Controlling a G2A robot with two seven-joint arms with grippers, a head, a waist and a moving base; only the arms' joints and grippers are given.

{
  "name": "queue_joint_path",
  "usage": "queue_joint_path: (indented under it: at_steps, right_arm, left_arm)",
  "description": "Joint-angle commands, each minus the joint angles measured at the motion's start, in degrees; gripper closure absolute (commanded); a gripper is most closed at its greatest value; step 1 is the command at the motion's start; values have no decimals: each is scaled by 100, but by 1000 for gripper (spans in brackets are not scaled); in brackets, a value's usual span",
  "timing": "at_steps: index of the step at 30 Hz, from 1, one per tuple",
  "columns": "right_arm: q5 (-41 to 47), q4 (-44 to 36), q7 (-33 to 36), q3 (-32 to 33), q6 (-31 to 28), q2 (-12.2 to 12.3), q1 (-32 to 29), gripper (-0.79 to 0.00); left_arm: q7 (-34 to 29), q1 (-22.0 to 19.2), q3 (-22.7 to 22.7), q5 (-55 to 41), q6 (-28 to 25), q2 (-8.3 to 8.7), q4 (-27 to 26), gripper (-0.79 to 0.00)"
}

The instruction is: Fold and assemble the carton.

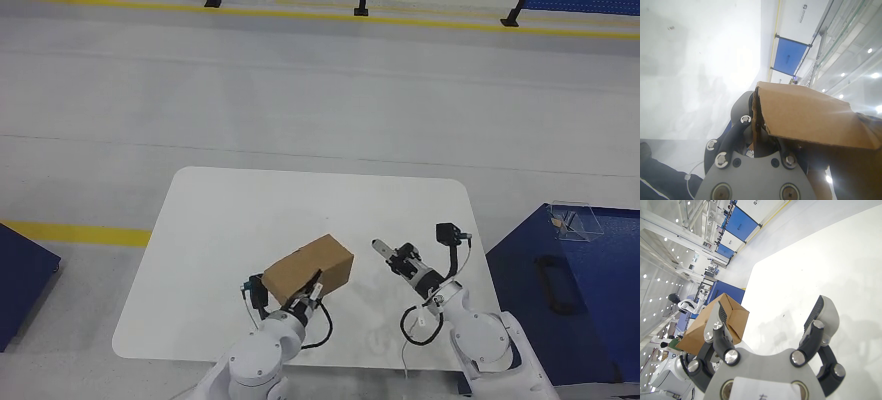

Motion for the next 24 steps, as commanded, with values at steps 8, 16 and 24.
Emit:
queue_joint_path:
  at_steps: [8,16,24]
  right_arm:
    - [291,110,108,26,182,-11,135,-785]
    - [361,166,154,-29,212,-16,154,-785]
    - [460,139,233,126,201,5,62,-785]
  left_arm:
    - [3999,-102,548,-2504,689,-693,-181,0]
    - [5986,-1086,1293,-4649,-1039,-1315,1231,0]
    - [6689,-2345,1466,-6010,-2011,-1756,3087,0]
